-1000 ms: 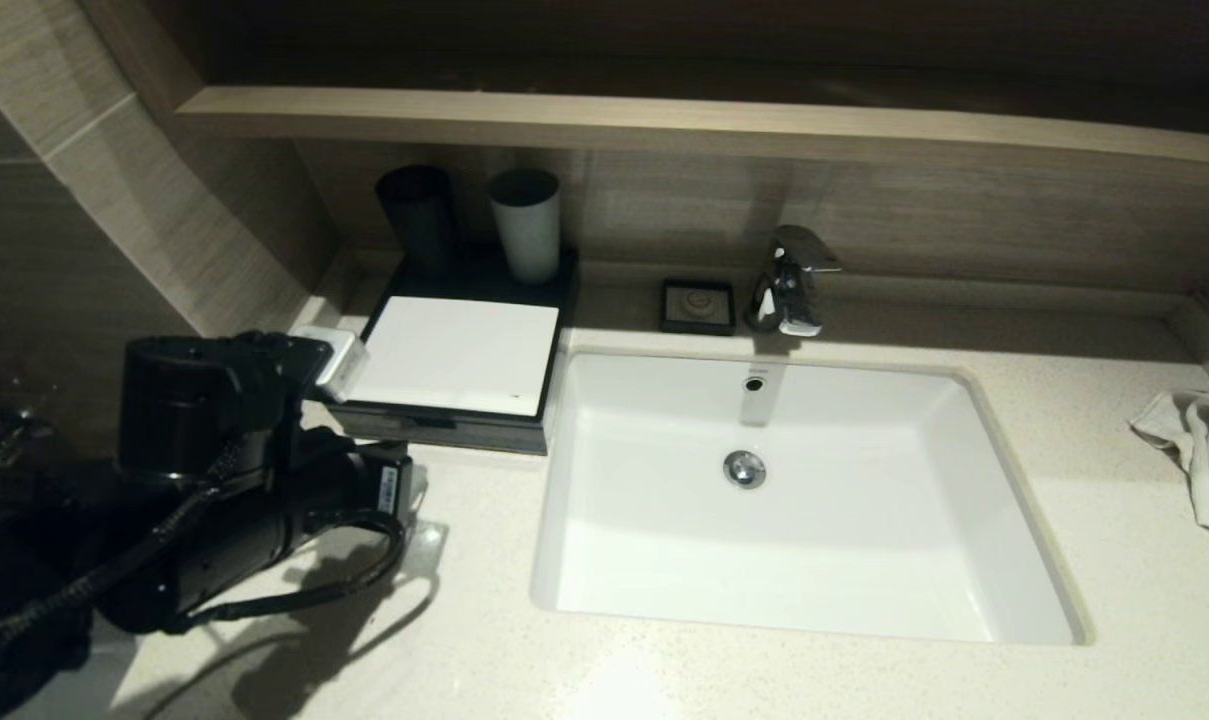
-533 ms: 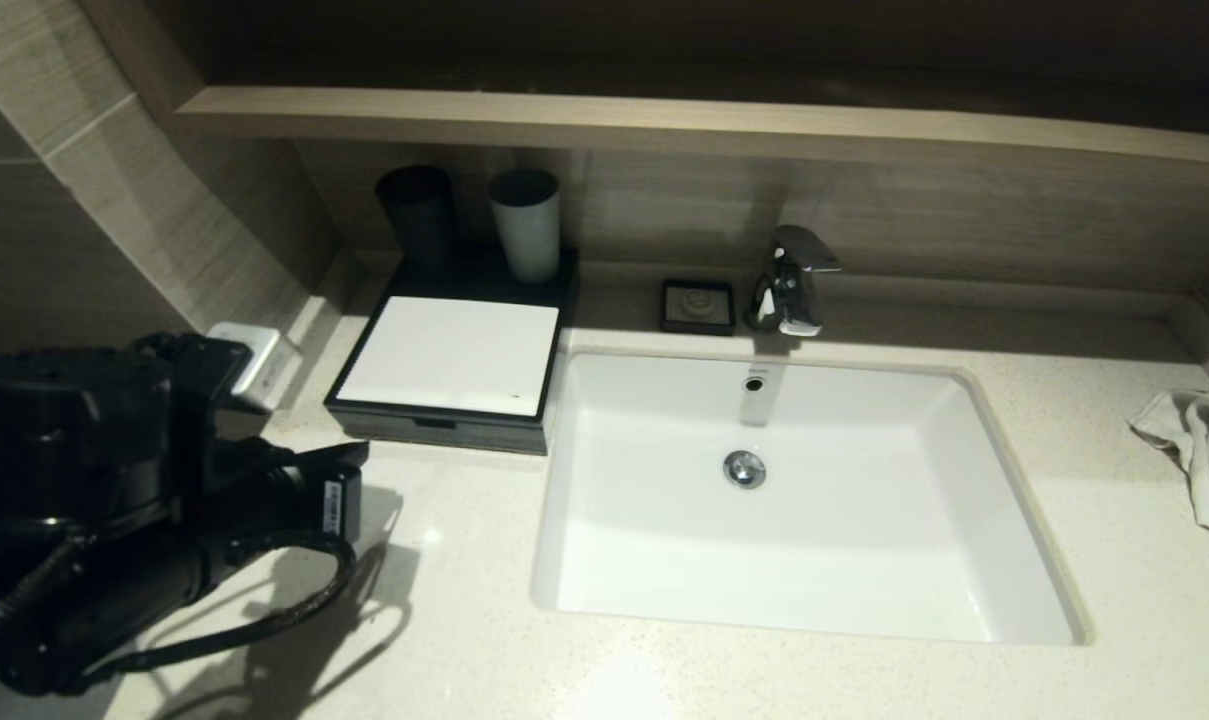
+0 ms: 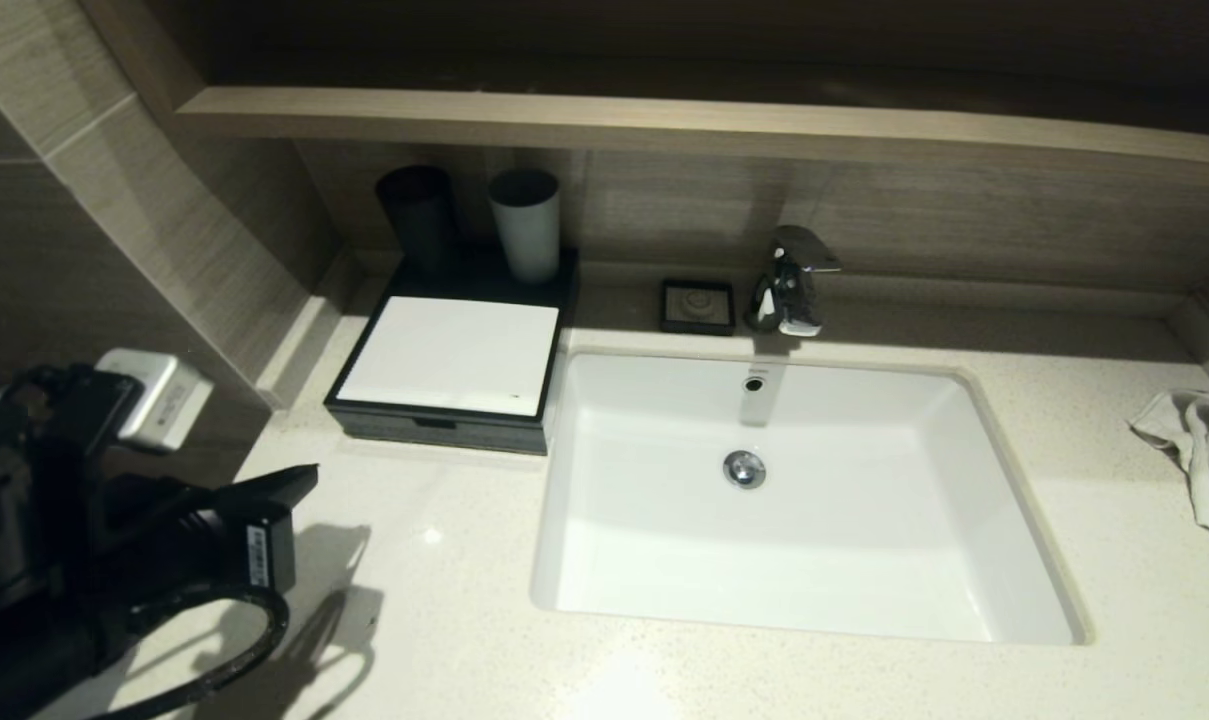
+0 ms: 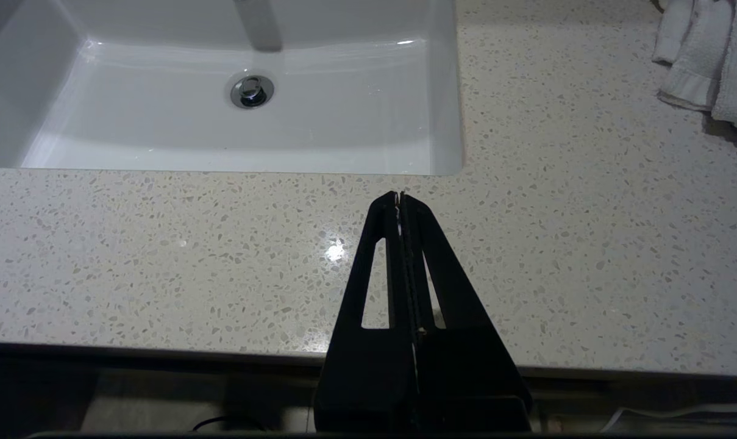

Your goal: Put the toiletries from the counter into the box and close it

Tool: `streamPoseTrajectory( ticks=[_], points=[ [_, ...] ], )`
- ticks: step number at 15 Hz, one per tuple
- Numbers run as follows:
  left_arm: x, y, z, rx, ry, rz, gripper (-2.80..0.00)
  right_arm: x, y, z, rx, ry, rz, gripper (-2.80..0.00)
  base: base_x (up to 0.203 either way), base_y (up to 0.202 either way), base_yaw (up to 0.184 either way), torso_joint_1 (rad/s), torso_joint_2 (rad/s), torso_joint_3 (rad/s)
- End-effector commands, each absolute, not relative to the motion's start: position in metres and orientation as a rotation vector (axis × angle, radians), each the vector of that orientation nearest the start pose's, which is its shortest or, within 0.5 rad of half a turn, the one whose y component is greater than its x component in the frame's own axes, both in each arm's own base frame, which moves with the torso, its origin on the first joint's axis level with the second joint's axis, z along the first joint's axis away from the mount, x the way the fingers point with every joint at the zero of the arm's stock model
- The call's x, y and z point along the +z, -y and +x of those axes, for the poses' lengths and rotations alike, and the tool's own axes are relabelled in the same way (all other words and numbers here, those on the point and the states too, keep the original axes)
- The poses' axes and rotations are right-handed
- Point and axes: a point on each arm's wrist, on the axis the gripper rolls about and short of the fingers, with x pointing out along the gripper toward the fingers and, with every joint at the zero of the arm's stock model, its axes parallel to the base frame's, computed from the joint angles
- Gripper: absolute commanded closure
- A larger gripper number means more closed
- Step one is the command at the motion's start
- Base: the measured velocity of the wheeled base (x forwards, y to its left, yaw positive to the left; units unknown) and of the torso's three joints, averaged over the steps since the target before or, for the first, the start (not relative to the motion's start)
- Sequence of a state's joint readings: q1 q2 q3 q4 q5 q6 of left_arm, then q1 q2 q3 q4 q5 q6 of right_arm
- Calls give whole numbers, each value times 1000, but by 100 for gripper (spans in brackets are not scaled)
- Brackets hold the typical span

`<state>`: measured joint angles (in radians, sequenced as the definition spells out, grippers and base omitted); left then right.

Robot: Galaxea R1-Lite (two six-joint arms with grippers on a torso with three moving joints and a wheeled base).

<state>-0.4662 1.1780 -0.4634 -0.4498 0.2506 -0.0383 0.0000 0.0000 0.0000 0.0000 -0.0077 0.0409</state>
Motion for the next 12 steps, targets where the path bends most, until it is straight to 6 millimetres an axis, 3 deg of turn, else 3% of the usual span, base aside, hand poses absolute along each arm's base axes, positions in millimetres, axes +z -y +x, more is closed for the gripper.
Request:
streamPoseTrajectory(
  ticks=[1,12],
  points=[
    [193,63,138,-209,-226,44,0,75,0,-23,-8,0,41,0,0,0,0,0,0,0],
    [180,59,129,-207,-258,41,0,75,0,-23,-9,0,41,0,0,0,0,0,0,0]
  ],
)
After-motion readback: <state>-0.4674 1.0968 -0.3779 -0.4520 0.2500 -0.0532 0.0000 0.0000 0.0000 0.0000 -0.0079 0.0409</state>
